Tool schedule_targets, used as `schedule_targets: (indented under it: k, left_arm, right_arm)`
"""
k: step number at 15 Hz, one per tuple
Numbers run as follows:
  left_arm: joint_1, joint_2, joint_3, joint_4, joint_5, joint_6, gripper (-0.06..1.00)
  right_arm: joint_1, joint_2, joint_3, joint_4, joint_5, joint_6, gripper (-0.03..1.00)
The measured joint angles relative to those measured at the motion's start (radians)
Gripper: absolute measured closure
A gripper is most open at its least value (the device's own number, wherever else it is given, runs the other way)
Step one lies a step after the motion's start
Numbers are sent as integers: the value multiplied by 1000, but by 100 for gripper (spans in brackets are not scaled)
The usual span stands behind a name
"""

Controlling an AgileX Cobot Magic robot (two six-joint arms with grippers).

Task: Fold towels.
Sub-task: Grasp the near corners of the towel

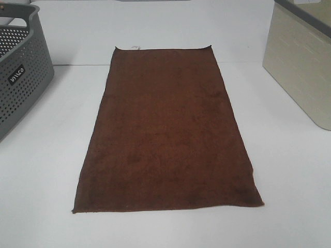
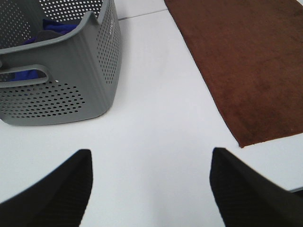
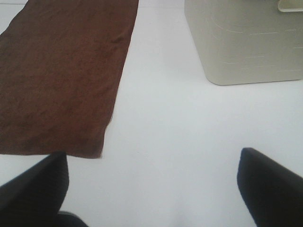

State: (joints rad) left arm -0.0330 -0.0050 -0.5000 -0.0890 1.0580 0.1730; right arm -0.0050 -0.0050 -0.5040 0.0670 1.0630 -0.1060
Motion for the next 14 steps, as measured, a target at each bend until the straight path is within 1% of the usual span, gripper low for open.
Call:
schedule_targets:
  k: [14]
  left_arm:
    - [0,0,0,0,0,0,27]
  right_arm:
    - [0,0,0,0,0,0,6]
